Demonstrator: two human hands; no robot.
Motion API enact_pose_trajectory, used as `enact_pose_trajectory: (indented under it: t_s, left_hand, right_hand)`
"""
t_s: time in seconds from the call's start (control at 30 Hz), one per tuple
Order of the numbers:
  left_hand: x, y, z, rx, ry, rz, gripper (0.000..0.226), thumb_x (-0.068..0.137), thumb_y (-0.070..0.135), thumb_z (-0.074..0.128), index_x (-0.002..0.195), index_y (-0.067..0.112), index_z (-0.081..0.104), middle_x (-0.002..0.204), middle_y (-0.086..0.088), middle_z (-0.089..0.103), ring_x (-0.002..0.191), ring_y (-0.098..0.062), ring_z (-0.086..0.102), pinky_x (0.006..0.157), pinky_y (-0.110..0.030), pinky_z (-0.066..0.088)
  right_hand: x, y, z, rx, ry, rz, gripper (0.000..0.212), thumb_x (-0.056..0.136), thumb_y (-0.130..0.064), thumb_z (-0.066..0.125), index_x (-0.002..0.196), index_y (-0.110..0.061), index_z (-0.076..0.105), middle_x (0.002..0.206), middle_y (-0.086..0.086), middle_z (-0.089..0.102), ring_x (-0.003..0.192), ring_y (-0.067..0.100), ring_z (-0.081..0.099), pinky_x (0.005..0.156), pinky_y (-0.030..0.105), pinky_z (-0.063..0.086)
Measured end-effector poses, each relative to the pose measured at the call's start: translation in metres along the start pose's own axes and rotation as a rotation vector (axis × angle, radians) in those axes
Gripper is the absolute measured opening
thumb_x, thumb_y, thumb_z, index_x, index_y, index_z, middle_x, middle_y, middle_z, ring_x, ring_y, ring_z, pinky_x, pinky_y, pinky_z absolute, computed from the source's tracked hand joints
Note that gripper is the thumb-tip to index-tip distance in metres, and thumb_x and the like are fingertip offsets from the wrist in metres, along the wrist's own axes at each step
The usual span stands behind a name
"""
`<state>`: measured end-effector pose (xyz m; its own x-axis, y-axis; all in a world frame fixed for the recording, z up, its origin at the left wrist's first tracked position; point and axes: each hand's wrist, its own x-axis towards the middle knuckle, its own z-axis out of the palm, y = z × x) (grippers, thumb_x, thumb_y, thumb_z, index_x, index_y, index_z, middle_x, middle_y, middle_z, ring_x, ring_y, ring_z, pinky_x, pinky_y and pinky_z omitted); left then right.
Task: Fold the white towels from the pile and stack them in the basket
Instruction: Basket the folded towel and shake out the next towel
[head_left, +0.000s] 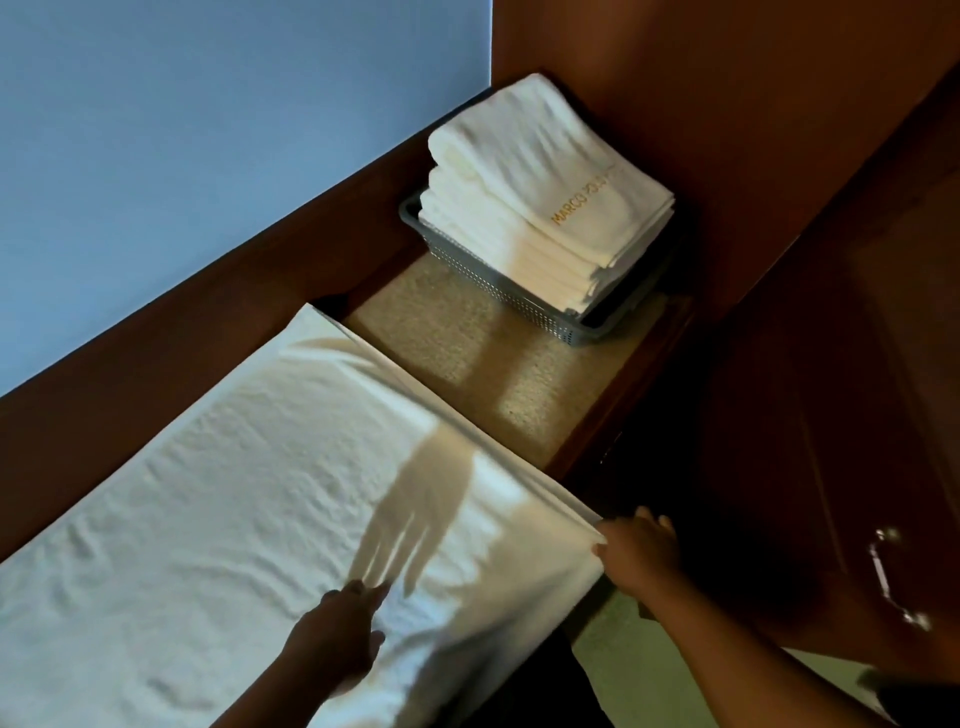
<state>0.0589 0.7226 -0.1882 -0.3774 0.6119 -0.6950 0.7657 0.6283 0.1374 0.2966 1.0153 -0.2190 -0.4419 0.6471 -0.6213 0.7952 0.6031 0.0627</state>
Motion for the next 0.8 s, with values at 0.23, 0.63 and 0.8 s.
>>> enact_pose_trajectory:
  t_s: [0.23, 0.63, 0.8]
  left_hand:
    - [0.002, 0.002, -0.004, 0.000, 0.030, 0.011, 0.063, 0.102, 0.047, 0.045, 0.158, 0.039, 0.018, 0.147, 0.006, 0.039, 0.131, -0.016, 0.044, 0.105, -0.030, 0.043]
    - [0.015, 0.009, -0.009, -0.018, 0.017, -0.023, 0.056, 0.100, 0.048, 0.047, 0.152, 0.035, 0.031, 0.140, 0.002, 0.044, 0.127, -0.017, 0.052, 0.103, -0.030, 0.045]
    - [0.015, 0.013, -0.010, -0.084, 0.036, -0.043, 0.051, 0.100, 0.047, 0.048, 0.148, 0.031, 0.038, 0.139, 0.002, 0.042, 0.124, -0.016, 0.054, 0.099, -0.031, 0.048]
  right_hand:
    - [0.003, 0.013, 0.009, 0.387, 0.046, 0.039, 0.045, 0.098, -0.054, 0.049, 0.132, -0.025, 0.057, 0.130, 0.002, 0.063, 0.121, 0.025, 0.057, 0.104, 0.039, 0.042]
    - [0.000, 0.018, 0.010, 0.471, 0.097, 0.140, 0.011, 0.101, -0.034, 0.053, 0.094, -0.026, 0.050, 0.099, -0.002, 0.065, 0.090, 0.020, 0.061, 0.082, 0.034, 0.054]
    - [0.010, 0.009, 0.006, 0.479, 0.077, 0.092, 0.035, 0.096, -0.030, 0.062, 0.129, -0.026, 0.050, 0.135, 0.003, 0.048, 0.115, 0.023, 0.058, 0.084, 0.030, 0.054]
